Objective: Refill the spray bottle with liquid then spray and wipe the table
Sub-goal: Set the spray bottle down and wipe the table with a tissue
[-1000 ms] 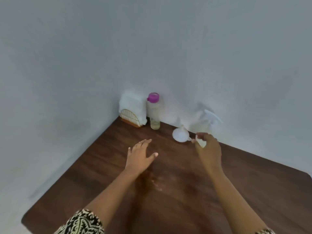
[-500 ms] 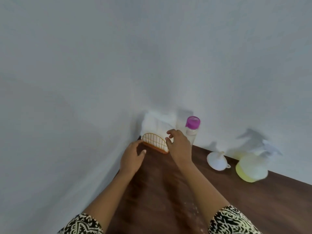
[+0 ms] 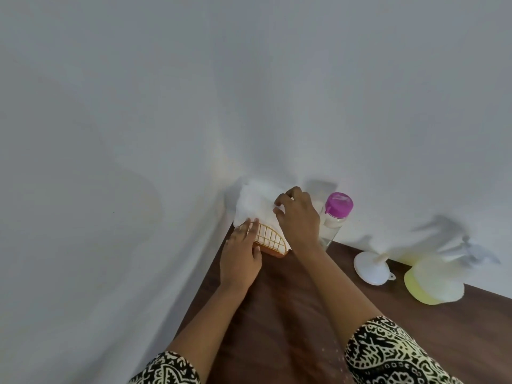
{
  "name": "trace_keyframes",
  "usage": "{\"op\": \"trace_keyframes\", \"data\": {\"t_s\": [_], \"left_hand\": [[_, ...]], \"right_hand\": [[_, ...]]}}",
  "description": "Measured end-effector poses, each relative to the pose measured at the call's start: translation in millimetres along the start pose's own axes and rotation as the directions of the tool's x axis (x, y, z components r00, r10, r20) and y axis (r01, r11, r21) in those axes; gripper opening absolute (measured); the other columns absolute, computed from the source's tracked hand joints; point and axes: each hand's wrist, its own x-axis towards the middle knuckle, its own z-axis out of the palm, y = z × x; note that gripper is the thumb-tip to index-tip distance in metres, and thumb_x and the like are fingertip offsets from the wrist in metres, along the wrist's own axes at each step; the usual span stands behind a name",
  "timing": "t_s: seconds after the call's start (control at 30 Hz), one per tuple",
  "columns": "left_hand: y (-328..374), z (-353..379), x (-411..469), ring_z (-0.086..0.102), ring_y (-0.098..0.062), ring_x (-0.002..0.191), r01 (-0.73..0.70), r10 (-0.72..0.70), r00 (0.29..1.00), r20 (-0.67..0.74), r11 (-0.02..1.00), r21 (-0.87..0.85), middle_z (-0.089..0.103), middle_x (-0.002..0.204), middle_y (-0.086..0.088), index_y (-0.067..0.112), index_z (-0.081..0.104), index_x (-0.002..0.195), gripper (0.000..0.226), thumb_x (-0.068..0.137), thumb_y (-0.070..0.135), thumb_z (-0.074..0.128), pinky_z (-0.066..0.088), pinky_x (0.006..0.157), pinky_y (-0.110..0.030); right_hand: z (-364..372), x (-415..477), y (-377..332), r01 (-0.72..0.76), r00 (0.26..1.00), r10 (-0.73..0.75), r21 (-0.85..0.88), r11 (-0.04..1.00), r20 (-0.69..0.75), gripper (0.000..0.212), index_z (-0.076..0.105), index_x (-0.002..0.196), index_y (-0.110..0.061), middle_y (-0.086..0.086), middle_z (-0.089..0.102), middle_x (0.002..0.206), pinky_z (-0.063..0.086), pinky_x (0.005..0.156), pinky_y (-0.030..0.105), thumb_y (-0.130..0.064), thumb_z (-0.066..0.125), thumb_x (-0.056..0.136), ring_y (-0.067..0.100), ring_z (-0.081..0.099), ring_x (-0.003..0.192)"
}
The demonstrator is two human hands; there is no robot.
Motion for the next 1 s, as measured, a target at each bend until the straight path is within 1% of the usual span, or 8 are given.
{"op": "trace_keyframes", "data": {"t_s": [0.27, 0.43, 0.6, 0.67, 0.73, 0.83, 0.9, 1.0], "left_hand": [[-1.7, 4.6, -2.3, 0.016, -0.021, 0.149, -0.015, 0.011, 0.999, 0.047, 0.996, 0.083, 0.009, 0.163, 0.003, 0.029, 0.0, 0.155, 0.075, 0.098, 0.029, 0.049, 0.029, 0.117, -0.041], [2.7, 3.0, -1.5, 0.008, -0.023, 0.15, -0.025, 0.01, 0.994, 0.108, 0.99, 0.137, 0.002, 0.164, 0.001, 0.028, -0.005, 0.154, 0.078, 0.098, 0.029, 0.049, 0.023, 0.118, -0.048], [9.2, -15.5, -11.5, 0.011, -0.021, 0.15, 0.058, -0.05, 0.997, 0.06, 0.988, -0.142, 0.008, 0.164, 0.0, 0.025, 0.007, 0.155, 0.075, 0.097, 0.023, 0.054, 0.021, 0.119, -0.043], [21.5, -34.0, -30.1, 0.023, -0.012, 0.145, 0.127, -0.192, 0.98, -0.049, 0.801, -0.585, 0.022, 0.16, 0.002, 0.024, 0.019, 0.153, 0.066, 0.098, 0.013, 0.052, 0.023, 0.116, -0.031], [37.8, -52.8, -58.6, 0.034, -0.007, 0.139, 0.092, -0.292, 0.956, -0.027, 0.386, -0.918, 0.034, 0.155, 0.005, 0.028, 0.027, 0.151, 0.06, 0.097, 0.011, 0.048, 0.028, 0.116, -0.035], [57.7, -68.1, -102.8, 0.057, -0.019, 0.123, 0.169, -0.184, 0.97, 0.16, 0.035, -0.985, 0.054, 0.14, 0.004, 0.029, 0.035, 0.145, 0.082, 0.076, 0.062, 0.065, 0.048, 0.098, -0.043], [63.1, -68.9, -128.4, 0.065, -0.024, 0.112, 0.239, -0.124, 0.96, 0.249, -0.086, -0.967, 0.062, 0.13, -0.001, 0.024, 0.041, 0.14, 0.101, 0.057, 0.074, 0.073, 0.056, 0.082, -0.042], [78.6, -58.9, -176.6, 0.069, -0.022, 0.102, 0.256, -0.176, 0.951, 0.255, -0.018, -0.967, 0.07, 0.112, 0.001, 0.021, 0.058, 0.122, 0.076, 0.058, 0.052, 0.086, 0.059, 0.07, -0.035]], "right_hand": [[-23.7, -0.6, -5.1, 0.138, 0.979, -0.13, 0.04, 0.99, -0.158, 0.005, 0.07, 0.08, -0.014, -0.002, 0.069, 0.075, 0.045, 0.054, 0.027, -0.014, 0.074, 0.078, 0.022, 0.059, 0.077], [-38.5, 16.3, -7.6, 0.066, 0.997, -0.072, 0.159, 0.985, 0.029, 0.015, 0.065, 0.098, -0.014, -0.001, 0.07, 0.094, 0.035, 0.087, 0.036, -0.025, 0.059, 0.09, 0.019, 0.058, 0.101], [-80.8, 18.9, -16.3, -0.073, 0.987, -0.001, 0.454, 0.888, 0.159, 0.014, 0.062, 0.099, -0.016, 0.0, 0.07, 0.088, 0.044, 0.078, 0.025, -0.027, 0.062, 0.09, 0.012, 0.064, 0.084], [-105.5, 6.7, -15.8, -0.198, 0.974, 0.074, 0.639, 0.743, 0.217, 0.011, 0.059, 0.098, -0.019, 0.007, 0.069, 0.082, 0.042, 0.067, 0.02, -0.024, 0.063, 0.09, 0.011, 0.06, 0.073], [-127.8, -17.6, -10.3, -0.297, 0.948, 0.095, 0.731, 0.614, 0.305, 0.01, 0.06, 0.1, -0.015, 0.015, 0.069, 0.081, 0.043, 0.065, 0.023, -0.019, 0.062, 0.091, 0.013, 0.06, 0.07], [-146.8, -68.3, 1.9, -0.417, 0.904, 0.091, 0.811, 0.411, 0.419, 0.005, 0.063, 0.094, -0.013, 0.001, 0.071, 0.076, 0.053, 0.069, 0.023, -0.01, 0.06, 0.091, 0.011, 0.067, 0.073], [-150.4, -101.5, 12.5, -0.46, 0.883, 0.092, 0.806, 0.373, 0.461, 0.005, 0.064, 0.093, -0.012, 0.001, 0.072, 0.083, 0.056, 0.076, 0.027, -0.009, 0.06, 0.091, 0.015, 0.069, 0.079], [-165.7, -166.7, 38.0, -0.565, 0.818, 0.152, 0.726, 0.392, 0.555, 0.005, 0.064, 0.093, -0.01, 0.006, 0.071, 0.086, 0.054, 0.076, 0.037, -0.014, 0.064, 0.089, 0.018, 0.067, 0.078]]}}
